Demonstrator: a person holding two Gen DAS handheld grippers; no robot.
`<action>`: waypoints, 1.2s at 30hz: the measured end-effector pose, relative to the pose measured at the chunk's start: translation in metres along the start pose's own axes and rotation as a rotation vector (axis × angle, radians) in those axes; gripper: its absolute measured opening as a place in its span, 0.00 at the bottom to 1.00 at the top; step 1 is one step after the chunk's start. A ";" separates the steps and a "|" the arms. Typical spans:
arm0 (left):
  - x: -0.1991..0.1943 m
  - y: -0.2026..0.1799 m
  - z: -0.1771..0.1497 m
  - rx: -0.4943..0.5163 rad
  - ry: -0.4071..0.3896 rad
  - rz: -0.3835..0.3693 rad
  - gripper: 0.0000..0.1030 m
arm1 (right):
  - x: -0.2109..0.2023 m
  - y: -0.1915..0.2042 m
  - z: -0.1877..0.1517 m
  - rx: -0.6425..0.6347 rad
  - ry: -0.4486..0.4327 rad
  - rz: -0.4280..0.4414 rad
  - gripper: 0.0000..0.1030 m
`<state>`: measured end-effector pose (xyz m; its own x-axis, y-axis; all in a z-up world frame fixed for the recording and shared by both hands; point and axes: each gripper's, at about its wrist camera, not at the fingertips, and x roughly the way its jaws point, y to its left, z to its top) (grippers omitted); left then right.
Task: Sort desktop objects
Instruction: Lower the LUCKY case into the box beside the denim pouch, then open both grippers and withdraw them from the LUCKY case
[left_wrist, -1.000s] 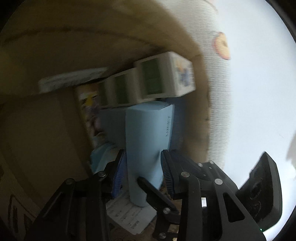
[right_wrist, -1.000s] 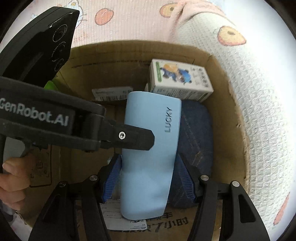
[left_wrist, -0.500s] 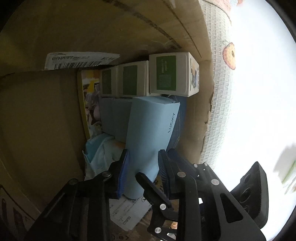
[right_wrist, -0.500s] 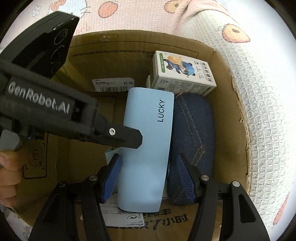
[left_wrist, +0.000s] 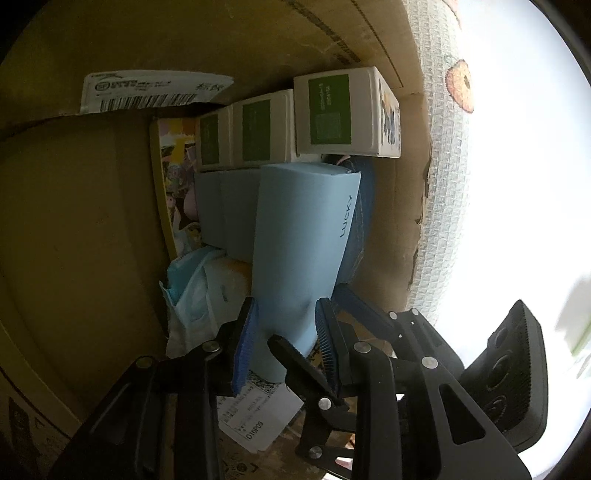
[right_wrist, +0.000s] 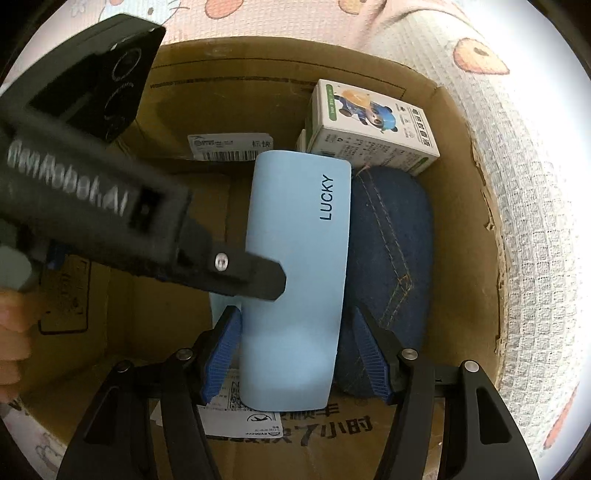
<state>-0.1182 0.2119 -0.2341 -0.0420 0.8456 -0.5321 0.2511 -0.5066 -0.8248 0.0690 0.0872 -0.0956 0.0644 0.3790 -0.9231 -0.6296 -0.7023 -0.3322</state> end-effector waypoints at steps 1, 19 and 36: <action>0.000 0.001 0.000 -0.007 -0.001 -0.010 0.33 | 0.000 -0.001 -0.001 0.001 0.006 0.000 0.58; -0.027 -0.017 -0.018 0.107 -0.097 0.034 0.27 | -0.025 -0.013 -0.012 0.028 -0.017 -0.035 0.60; -0.119 -0.077 -0.061 0.737 -0.461 0.355 0.13 | -0.081 0.051 0.007 0.074 -0.112 -0.007 0.60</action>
<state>-0.0734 0.1603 -0.0952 -0.4990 0.5511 -0.6688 -0.3464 -0.8343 -0.4289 0.0260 0.0251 -0.0364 -0.0149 0.4517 -0.8921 -0.6850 -0.6545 -0.3200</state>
